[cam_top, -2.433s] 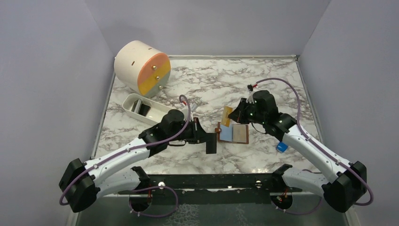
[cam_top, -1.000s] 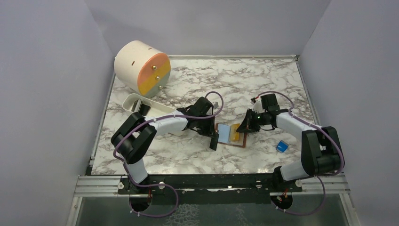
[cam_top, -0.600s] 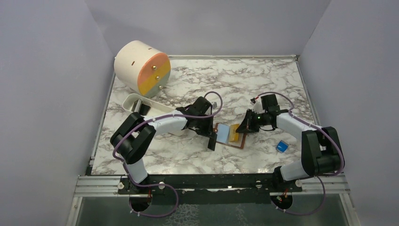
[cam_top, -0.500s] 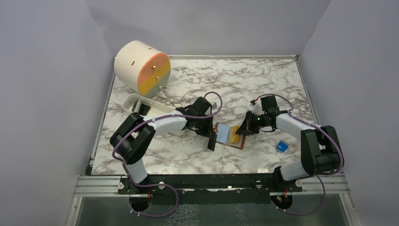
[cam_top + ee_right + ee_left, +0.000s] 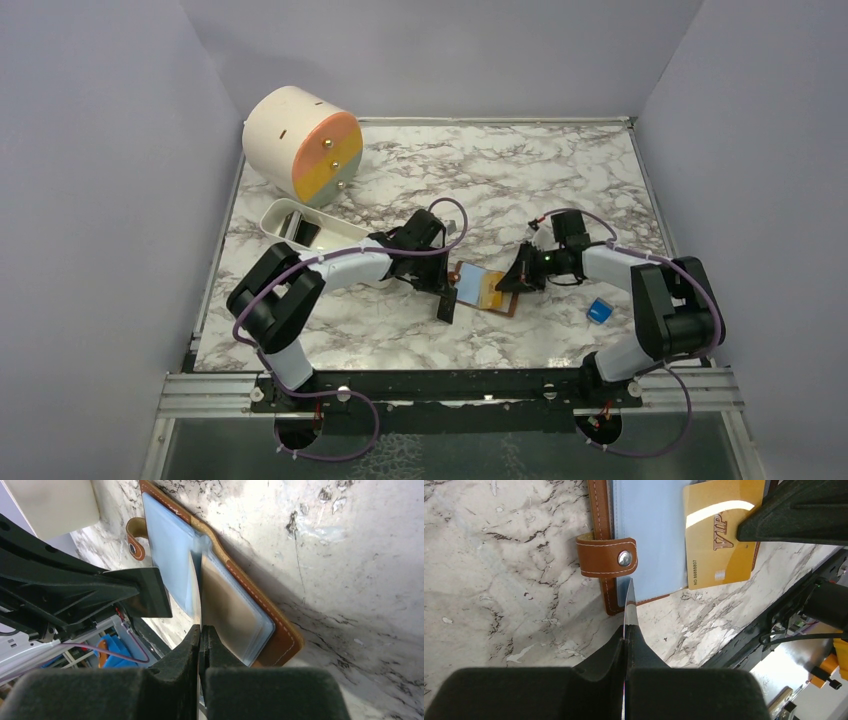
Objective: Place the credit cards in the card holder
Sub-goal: Insert the credit card into the card holder.
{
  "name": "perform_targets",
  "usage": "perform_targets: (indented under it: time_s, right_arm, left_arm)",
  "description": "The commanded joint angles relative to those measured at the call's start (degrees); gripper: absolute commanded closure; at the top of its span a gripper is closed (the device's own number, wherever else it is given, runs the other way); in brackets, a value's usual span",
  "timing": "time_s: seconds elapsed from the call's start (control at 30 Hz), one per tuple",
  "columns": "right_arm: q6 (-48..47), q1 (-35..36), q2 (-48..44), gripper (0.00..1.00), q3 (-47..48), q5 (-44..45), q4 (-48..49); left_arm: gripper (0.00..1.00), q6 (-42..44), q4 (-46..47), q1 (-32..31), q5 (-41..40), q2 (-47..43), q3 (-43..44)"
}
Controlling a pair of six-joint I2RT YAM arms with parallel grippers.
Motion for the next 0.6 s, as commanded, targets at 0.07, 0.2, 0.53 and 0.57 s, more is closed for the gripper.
perform_targets:
  time_s: [0.07, 0.2, 0.53, 0.57]
  right_arm:
    - [-0.2, -0.2, 3.4, 0.99, -0.7, -0.4, 4.8]
    - [0.1, -0.2, 4.4, 0.99, -0.9, -1.8, 6.9]
    - [0.9, -0.2, 5.4, 0.99, -2.1, 0.0, 11.3]
    - [1.0, -0.3, 5.5, 0.99, -2.1, 0.2, 11.5]
  left_arm:
    - [1.00, 0.6, -0.3, 0.3, -1.8, -1.2, -2.1]
    - [1.00, 0.6, 0.0, 0.3, -1.8, -1.1, -2.4]
    - [1.00, -1.8, 1.5, 0.3, 0.9, -1.5, -3.5]
    - [1.00, -2.6, 1.9, 0.2, 1.4, -1.6, -3.8]
